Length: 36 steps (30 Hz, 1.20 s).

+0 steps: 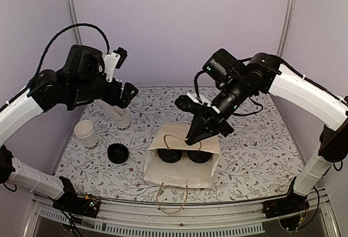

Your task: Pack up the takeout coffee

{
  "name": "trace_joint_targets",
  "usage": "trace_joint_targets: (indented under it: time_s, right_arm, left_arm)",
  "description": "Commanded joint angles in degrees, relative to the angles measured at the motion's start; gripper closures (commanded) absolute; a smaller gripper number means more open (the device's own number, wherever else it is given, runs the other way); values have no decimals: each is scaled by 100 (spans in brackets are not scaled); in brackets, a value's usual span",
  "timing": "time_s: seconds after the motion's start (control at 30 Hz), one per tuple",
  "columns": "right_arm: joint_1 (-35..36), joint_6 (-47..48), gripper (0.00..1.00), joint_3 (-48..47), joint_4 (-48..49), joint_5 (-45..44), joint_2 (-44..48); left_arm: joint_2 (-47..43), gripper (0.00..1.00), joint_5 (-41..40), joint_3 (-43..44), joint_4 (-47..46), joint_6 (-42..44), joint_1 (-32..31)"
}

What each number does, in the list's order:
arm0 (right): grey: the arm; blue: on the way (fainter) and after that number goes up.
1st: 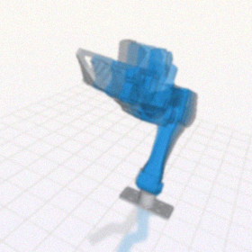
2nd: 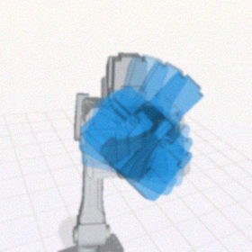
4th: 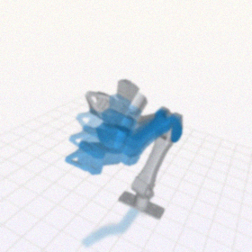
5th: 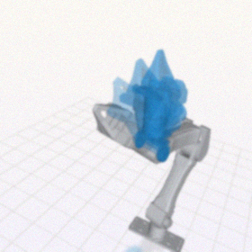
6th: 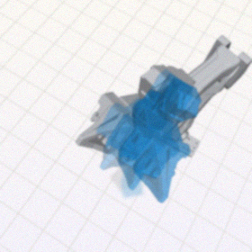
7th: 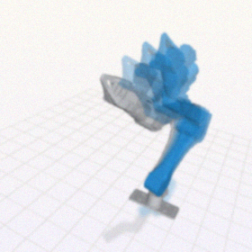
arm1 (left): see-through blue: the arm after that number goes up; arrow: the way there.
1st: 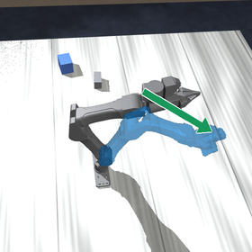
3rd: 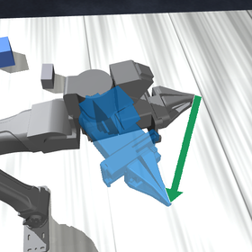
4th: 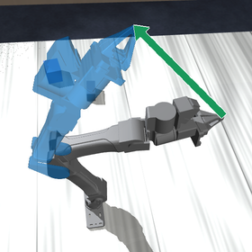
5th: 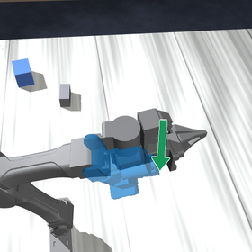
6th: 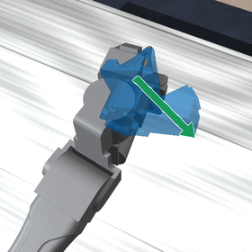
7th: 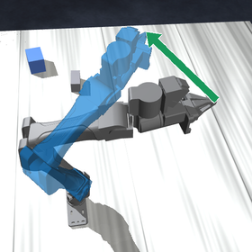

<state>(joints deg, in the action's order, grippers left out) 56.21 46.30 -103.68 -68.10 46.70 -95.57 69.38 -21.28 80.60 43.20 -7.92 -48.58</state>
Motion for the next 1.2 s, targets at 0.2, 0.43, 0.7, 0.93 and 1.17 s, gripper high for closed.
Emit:
trace_joint_targets:
  time_s: [0.2,0.43,0.7,0.93,1.17]
  right_arm:
    - [-360,-326,100,-256,340,90,38]
    - [-1163,-1107,100,-728,789,147,-305]
    - [-2127,-1676,99,-1422,1175,366,-1232]
    - [-2683,-2310,95,-1788,1925,-121,-1746]
    - [-2799,-2475,93,-1942,2227,-603,-2038]
  left_arm:
    - [-132,0,273,13,77,-19,102]
    - [-78,0,457,67,149,-19,111]
    - [-56,0,607,81,266,-27,127]
    - [-101,0,314,29,369,-200,215]
    - [76,0,475,15,565,-508,583]
